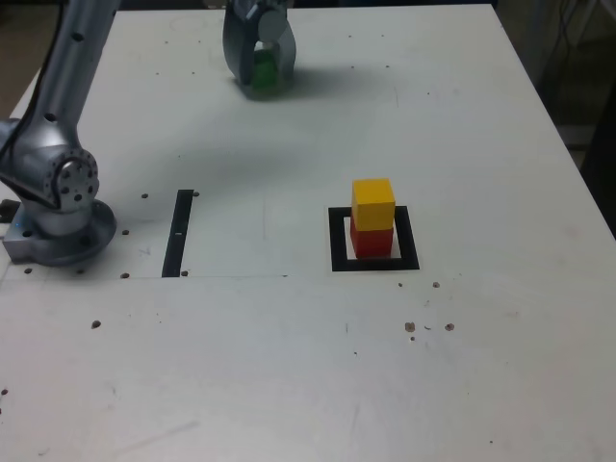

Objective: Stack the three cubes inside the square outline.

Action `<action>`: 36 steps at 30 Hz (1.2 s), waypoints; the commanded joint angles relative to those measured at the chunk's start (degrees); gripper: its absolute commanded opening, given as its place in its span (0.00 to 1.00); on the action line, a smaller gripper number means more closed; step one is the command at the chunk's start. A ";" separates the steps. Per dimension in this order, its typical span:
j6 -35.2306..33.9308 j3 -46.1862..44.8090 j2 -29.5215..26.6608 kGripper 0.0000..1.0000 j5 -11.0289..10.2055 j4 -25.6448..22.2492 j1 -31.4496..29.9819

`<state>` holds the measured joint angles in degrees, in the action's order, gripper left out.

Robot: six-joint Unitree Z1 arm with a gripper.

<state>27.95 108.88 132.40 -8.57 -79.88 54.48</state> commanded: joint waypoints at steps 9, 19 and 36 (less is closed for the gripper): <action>0.33 1.63 -3.91 0.29 -0.03 -2.97 -2.78; -0.76 2.02 -14.40 0.29 1.14 -10.52 -16.89; -19.25 -6.91 -25.17 0.29 3.00 -12.50 -45.56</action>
<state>10.01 102.14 107.67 -5.79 -91.64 10.44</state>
